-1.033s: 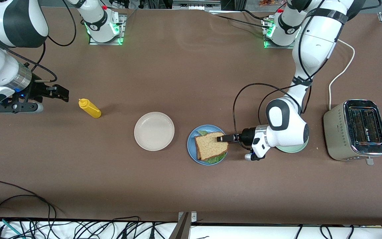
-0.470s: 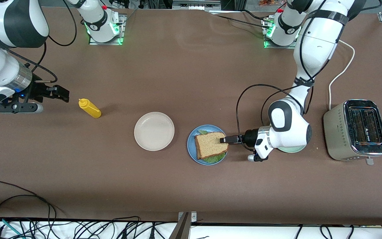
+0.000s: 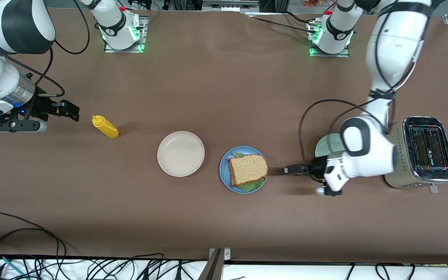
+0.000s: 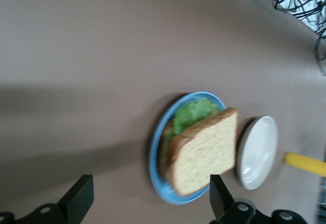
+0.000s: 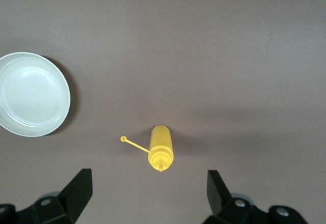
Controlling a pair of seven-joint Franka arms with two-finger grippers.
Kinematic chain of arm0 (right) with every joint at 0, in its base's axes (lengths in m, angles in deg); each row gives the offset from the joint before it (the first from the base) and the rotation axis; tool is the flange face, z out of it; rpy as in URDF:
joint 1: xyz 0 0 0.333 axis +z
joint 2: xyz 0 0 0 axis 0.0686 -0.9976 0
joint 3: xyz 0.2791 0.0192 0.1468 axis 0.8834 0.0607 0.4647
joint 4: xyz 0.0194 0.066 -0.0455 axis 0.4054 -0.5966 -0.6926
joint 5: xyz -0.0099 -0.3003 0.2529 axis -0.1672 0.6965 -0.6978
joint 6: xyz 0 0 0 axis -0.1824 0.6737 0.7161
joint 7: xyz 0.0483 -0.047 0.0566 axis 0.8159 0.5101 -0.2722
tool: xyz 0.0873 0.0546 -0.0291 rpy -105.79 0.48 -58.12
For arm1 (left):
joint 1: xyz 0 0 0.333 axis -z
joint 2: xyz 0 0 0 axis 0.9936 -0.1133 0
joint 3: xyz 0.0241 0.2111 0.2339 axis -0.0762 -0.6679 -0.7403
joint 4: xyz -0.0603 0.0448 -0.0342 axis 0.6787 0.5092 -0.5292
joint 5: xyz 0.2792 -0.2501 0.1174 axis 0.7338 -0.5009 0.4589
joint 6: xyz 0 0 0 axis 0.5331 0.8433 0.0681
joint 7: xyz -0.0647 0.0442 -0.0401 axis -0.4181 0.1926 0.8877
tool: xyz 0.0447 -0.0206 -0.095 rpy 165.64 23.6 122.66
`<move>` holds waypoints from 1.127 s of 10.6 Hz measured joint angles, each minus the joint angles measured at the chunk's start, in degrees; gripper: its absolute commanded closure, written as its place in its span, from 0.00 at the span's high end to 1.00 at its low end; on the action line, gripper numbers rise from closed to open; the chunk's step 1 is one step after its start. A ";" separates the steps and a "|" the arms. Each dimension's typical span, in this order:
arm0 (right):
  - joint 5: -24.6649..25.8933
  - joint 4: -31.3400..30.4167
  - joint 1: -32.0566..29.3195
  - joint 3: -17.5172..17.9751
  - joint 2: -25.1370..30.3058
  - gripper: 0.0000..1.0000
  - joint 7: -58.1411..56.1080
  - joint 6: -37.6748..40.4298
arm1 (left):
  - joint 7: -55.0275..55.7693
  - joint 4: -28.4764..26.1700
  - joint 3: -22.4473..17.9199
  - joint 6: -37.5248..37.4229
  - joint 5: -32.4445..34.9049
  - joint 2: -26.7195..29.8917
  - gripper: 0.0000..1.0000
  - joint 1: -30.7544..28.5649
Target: Make sandwich in blue plate with both arms
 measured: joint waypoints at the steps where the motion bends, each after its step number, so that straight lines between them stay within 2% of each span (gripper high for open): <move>1: -0.04 0.01 0.02 0.00 0.00 1.00 1.00 -0.17 | -0.01 -0.10 -0.01 -1.15 5.22 2.90 1.00 -2.20; 6: -0.09 -0.03 0.41 0.01 -0.32 1.00 3.85 -0.39 | -0.02 -6.78 -0.46 -2.50 19.88 18.54 1.00 -6.90; 9: -0.10 -0.08 0.42 0.01 -0.48 1.00 3.90 -0.43 | -0.02 -10.50 -0.78 -8.39 25.19 26.50 1.00 -9.37; 12: -0.12 -0.08 0.43 0.01 -0.78 1.00 3.91 -0.52 | 4.47 -10.77 -0.67 -14.45 36.27 32.91 1.00 -9.95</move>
